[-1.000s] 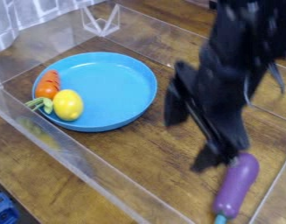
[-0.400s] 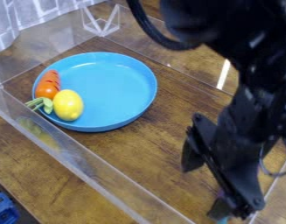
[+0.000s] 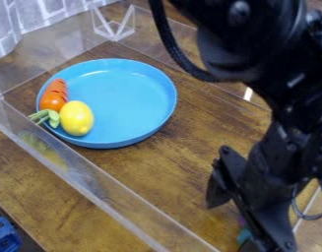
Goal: Put the purple eggplant on the blue tray
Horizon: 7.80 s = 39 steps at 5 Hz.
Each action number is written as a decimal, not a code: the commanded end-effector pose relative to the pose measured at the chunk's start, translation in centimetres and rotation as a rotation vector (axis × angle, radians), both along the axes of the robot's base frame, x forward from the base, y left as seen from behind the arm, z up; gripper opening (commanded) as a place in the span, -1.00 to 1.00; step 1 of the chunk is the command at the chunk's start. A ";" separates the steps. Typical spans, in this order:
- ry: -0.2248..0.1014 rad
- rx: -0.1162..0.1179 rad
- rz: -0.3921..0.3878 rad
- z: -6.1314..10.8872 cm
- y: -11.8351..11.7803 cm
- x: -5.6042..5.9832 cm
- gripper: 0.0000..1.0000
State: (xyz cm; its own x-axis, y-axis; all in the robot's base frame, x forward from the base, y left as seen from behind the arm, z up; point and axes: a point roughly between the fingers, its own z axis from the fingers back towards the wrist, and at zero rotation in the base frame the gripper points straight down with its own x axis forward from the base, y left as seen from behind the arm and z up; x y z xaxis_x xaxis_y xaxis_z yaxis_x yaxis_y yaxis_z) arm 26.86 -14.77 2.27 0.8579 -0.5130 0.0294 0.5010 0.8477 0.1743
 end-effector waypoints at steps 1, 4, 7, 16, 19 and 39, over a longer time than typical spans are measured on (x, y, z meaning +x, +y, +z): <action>-0.044 -0.016 -0.011 1.5 -0.4 0.7 -1.00; -0.036 0.007 -0.045 3.1 0.4 0.7 -1.00; -0.029 0.027 -0.065 4.5 1.5 0.8 -1.00; 0.015 -0.035 -0.044 5.8 3.2 0.3 -1.00; 0.027 -0.068 -0.032 5.5 3.5 0.0 -1.00; -0.162 0.118 0.018 0.6 7.7 0.1 1.00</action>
State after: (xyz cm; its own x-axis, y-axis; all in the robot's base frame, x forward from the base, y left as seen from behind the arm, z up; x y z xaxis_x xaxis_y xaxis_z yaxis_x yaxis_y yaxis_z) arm 26.76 -6.72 2.49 0.8632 -0.4965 0.0912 0.4397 0.8283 0.3472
